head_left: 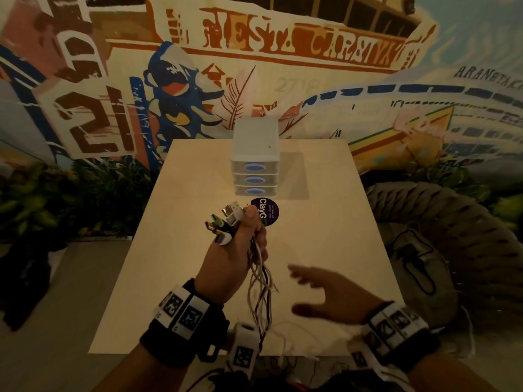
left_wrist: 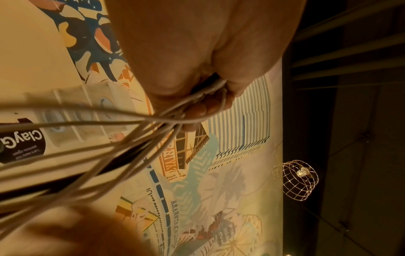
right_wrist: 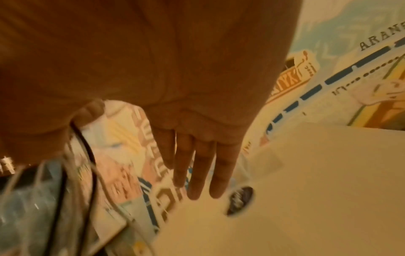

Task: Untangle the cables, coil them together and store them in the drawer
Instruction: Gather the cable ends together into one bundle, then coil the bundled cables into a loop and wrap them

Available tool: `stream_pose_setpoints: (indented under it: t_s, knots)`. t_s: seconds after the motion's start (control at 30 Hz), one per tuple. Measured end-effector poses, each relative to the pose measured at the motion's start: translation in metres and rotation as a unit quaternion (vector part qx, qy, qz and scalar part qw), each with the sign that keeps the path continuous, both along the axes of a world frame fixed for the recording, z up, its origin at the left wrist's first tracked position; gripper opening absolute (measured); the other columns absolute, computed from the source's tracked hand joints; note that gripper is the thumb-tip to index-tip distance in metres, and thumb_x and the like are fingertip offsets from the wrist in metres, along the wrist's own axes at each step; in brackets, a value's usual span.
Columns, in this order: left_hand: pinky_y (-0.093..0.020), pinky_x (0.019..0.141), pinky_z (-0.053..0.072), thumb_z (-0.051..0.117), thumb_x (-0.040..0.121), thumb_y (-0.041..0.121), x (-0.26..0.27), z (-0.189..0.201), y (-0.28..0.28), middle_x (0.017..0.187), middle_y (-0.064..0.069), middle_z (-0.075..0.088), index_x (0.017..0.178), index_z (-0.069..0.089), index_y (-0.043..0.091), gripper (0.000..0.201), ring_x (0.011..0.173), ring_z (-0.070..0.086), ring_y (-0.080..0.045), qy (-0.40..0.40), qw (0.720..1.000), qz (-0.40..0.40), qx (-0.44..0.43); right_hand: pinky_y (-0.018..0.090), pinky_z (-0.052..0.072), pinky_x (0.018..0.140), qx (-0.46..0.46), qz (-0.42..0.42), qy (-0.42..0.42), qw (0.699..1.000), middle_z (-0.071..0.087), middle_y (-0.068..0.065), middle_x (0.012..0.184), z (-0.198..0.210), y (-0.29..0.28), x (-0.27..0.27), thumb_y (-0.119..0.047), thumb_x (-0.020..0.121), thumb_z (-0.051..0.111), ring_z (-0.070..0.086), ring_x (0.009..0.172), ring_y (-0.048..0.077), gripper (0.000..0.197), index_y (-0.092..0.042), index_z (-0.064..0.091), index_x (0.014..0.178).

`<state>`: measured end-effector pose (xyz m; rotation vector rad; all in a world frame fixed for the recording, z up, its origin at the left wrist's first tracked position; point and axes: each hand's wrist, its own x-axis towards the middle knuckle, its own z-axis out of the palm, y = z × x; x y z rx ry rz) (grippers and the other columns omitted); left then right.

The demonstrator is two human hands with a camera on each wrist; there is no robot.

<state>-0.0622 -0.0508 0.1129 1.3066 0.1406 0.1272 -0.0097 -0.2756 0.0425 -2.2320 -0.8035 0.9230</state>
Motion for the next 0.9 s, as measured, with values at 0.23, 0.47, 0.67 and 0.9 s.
stream_pose_setpoints:
  t_s: [0.23,0.47,0.67,0.9]
  knots:
    - [-0.042,0.064,0.049,0.044,0.106,0.041,-0.001,0.015,-0.018,0.065,-0.003,0.054,0.07,0.055,0.024,0.041,0.06,0.056,-0.027,-0.021,1.0,0.017,0.015,0.021,0.053,0.09,0.212,0.023,0.147,0.966,0.07,-0.006,0.106,0.068,0.082,0.013,-0.003,0.091,0.071,0.068,0.098,0.0,0.038,-0.016,0.061,0.125]
    - [-0.028,0.049,0.027,0.043,0.105,0.042,-0.005,0.012,0.015,0.064,-0.008,0.018,0.07,0.032,0.016,0.044,0.048,0.019,-0.016,-0.031,0.998,0.042,-0.018,0.032,0.051,0.07,0.203,-0.011,0.239,0.949,0.057,-0.011,0.061,0.034,0.099,-0.007,-0.03,0.103,0.056,0.058,0.06,0.012,0.029,-0.035,0.069,0.077]
    - [-0.029,0.047,0.02,0.056,0.103,0.021,-0.005,0.02,0.029,0.062,-0.006,0.011,0.072,0.029,0.02,0.041,0.049,0.012,-0.016,-0.034,0.994,0.094,-0.044,0.028,0.051,0.063,0.098,-0.028,0.239,0.966,0.056,-0.004,0.055,-0.021,0.071,-0.01,-0.046,0.099,0.058,0.057,0.053,0.013,0.046,-0.027,0.057,0.058]
    - [-0.025,0.044,0.02,0.052,0.099,-0.002,-0.006,0.022,0.034,0.062,-0.004,0.01,0.077,0.044,0.02,0.032,0.049,0.01,-0.017,0.001,0.993,0.089,-0.078,0.025,0.049,0.069,-0.078,-0.056,0.218,0.971,0.052,-0.008,0.062,-0.084,0.024,-0.025,-0.063,0.095,0.053,0.055,0.056,0.006,0.048,-0.023,0.054,0.069]
